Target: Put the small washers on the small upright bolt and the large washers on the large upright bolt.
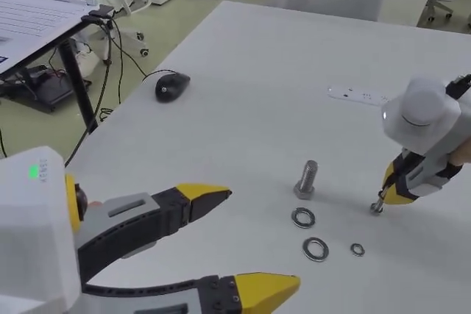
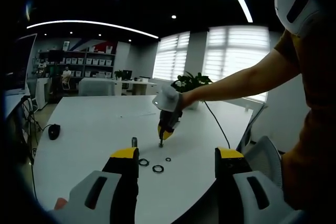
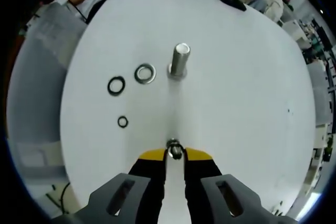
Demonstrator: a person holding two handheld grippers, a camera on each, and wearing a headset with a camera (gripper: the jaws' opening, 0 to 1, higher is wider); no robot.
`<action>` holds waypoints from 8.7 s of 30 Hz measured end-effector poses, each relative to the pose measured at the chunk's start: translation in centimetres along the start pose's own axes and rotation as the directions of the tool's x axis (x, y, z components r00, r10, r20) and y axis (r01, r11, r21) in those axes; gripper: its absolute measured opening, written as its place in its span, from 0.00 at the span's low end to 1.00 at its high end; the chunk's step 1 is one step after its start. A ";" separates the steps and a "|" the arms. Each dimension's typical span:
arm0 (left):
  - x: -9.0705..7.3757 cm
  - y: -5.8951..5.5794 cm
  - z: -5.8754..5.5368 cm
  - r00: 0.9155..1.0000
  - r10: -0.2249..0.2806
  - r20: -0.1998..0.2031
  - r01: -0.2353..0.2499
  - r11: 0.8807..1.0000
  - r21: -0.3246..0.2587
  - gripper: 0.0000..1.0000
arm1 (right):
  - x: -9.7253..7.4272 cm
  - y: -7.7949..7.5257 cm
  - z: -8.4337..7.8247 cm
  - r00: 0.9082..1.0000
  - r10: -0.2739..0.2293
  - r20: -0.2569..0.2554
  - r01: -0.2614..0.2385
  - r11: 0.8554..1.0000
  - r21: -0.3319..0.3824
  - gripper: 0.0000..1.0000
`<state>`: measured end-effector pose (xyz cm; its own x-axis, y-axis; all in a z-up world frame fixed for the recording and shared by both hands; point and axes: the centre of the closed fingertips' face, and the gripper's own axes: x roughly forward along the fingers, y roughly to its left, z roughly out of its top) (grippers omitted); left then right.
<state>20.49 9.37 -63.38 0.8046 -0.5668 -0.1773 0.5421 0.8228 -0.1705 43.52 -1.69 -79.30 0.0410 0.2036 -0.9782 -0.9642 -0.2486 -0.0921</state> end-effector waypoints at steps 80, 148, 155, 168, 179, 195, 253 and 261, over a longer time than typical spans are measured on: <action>-0.4 -1.5 0.5 1.000 -0.017 0.015 0.016 1.000 0.019 0.58 | 3.3 7.6 2.6 0.993 0.096 0.073 -0.094 0.995 -0.035 0.19; 4.5 -0.6 -0.1 0.994 -0.109 -0.008 0.110 0.994 0.020 0.58 | -5.5 0.2 0.4 0.993 -0.067 0.097 0.062 0.997 0.053 0.12; 4.0 0.1 -0.4 0.996 -0.092 -0.012 0.092 0.996 0.011 0.58 | -4.4 0.0 0.9 0.995 -0.043 0.089 0.039 0.998 0.045 0.12; 4.1 0.2 -0.6 0.996 -0.083 -0.015 0.083 0.997 0.000 0.58 | -3.2 -0.2 0.4 0.996 -0.027 0.084 0.022 0.998 0.053 0.12; 4.1 0.4 -0.6 0.997 -0.078 -0.014 0.078 0.997 -0.001 0.58 | -1.6 -0.1 0.3 0.997 -0.015 0.076 0.011 0.999 0.049 0.12; 3.8 0.9 -0.9 0.998 -0.064 -0.020 0.064 0.998 -0.007 0.58 | 0.8 0.1 -0.1 0.997 -0.002 0.073 -0.001 0.999 0.039 0.13; 0.1 -2.7 1.2 0.992 -0.127 0.021 0.125 0.989 0.083 0.58 | -3.7 9.8 2.9 0.990 -0.057 0.130 0.055 0.998 0.012 0.17; -0.7 -2.3 1.2 0.992 -0.122 0.033 0.119 0.990 0.077 0.58 | -1.8 10.5 5.7 0.987 -0.008 0.161 0.005 1.000 0.015 0.17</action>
<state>19.03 7.92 -61.68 0.7401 -0.6611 -0.1233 0.6511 0.7502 -0.1149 31.86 0.77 -77.46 0.0056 0.3551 -0.9348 -0.9679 -0.2331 -0.0943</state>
